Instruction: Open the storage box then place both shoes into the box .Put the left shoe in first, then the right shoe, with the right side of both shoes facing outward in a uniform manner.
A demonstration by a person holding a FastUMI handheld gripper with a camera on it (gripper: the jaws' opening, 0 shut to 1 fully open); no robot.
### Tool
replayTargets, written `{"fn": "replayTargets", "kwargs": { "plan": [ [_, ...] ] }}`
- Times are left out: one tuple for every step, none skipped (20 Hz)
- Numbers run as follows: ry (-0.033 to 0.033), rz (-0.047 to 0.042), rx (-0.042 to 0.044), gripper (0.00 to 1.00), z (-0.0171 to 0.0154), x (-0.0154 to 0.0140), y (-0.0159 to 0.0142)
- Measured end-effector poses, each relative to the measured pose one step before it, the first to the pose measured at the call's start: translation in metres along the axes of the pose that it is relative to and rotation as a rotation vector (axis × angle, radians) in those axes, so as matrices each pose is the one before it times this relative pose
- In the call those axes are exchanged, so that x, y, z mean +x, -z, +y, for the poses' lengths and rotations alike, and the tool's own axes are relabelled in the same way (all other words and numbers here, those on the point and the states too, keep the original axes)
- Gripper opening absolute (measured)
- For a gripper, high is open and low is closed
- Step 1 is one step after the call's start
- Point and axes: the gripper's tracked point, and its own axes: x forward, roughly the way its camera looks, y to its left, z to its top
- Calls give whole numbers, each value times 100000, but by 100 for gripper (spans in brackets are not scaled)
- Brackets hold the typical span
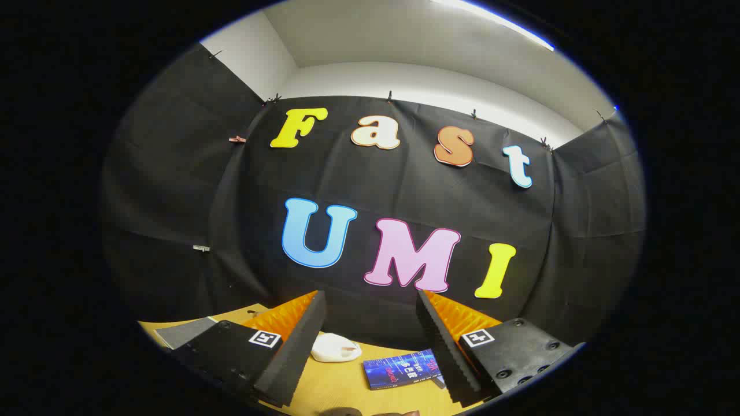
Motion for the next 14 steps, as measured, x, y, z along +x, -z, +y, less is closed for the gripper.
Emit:
{"fn": "replayTargets", "kwargs": {
  "plan": [
    [-213,337,-123,97,158,47,56],
    [-317,448,-45,97,87,-11,88],
    [-160,412,-49,97,53,-68,69],
    [-283,439,-138,97,104,54,27],
    [-471,252,55,97,83,97,23],
    [-639,218,97,97,115,53,15],
    [-362,163,-17,97,-46,-35,19],
    [-62,328,8,97,-72,-14,50],
    [189,231,95,97,-64,51,-3],
    [300,190,89,97,-114,38,94],
    [233,363,252,97,-27,149,31],
    [159,22,278,97,0,75,24],
    [41,137,93,97,34,-122,21],
    [-101,118,4,97,81,-1,52]
  ]
}}
